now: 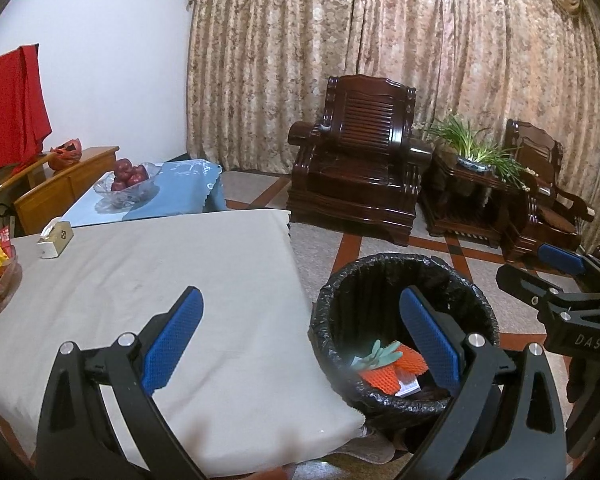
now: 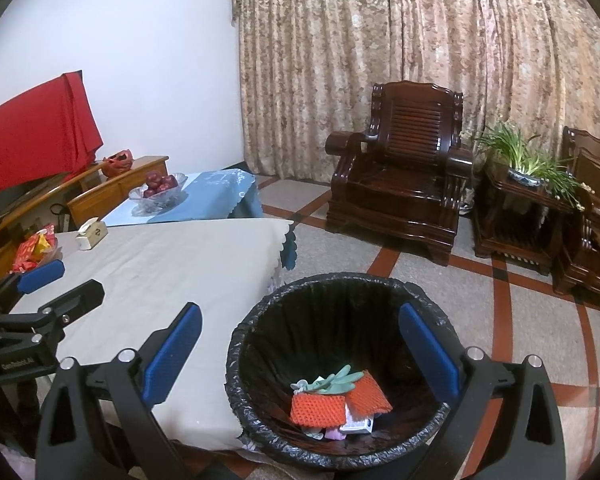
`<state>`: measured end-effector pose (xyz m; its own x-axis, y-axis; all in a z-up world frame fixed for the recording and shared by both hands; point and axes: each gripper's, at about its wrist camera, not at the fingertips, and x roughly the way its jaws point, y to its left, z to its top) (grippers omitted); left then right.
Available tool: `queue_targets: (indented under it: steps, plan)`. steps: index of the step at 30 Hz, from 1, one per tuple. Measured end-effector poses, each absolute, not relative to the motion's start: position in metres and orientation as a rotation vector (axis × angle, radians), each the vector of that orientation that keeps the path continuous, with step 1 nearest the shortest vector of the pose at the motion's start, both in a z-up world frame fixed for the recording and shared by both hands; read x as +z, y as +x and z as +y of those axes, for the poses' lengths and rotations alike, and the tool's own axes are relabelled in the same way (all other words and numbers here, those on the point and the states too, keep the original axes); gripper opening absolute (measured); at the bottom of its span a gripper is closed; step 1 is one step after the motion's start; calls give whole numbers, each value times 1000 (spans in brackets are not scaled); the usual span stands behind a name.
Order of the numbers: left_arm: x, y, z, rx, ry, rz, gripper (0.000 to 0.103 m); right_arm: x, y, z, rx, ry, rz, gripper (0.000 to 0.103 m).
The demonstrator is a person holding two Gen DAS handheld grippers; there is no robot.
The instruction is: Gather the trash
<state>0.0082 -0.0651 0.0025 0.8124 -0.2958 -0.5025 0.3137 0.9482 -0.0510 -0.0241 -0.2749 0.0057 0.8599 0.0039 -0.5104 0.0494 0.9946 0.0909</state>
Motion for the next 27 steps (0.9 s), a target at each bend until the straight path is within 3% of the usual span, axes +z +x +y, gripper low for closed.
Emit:
queue_targets:
  steps: [27]
  plan:
    - [3,7,-63,-323,35,534,96,6,-24,-272,-25,102,536,97]
